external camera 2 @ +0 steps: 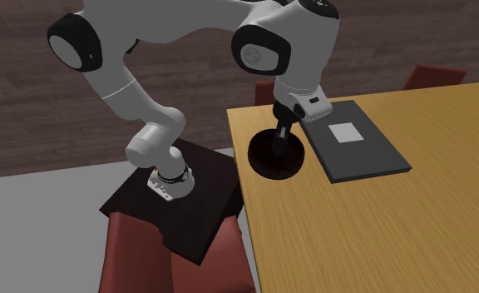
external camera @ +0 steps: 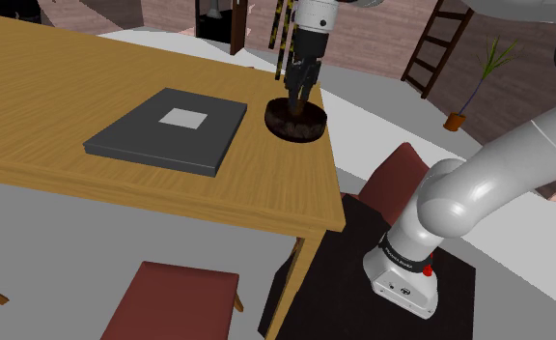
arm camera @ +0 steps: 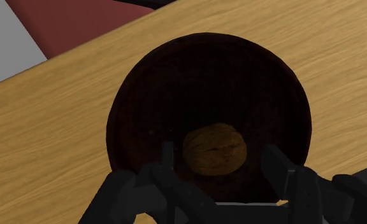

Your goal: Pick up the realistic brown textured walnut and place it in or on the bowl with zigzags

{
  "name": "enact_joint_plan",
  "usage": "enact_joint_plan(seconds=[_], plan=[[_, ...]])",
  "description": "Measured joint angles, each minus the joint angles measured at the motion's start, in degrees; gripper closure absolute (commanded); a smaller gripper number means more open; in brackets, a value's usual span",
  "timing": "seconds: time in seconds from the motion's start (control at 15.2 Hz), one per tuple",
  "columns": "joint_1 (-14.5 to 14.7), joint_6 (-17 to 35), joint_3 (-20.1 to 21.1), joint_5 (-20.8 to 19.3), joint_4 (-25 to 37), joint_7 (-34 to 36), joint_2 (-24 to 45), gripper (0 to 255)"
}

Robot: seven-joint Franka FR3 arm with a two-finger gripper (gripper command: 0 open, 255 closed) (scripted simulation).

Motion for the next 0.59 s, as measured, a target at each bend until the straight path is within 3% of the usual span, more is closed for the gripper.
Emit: enact_joint_plan(seconds=[0.33, 0.59], plan=[[0.0, 0.0, 0.0, 0.0, 0.0, 0.0, 0.0, 0], [-0.1, -5.1, -0.1, -0.1, 6.4, 0.2, 1.2, 0]])
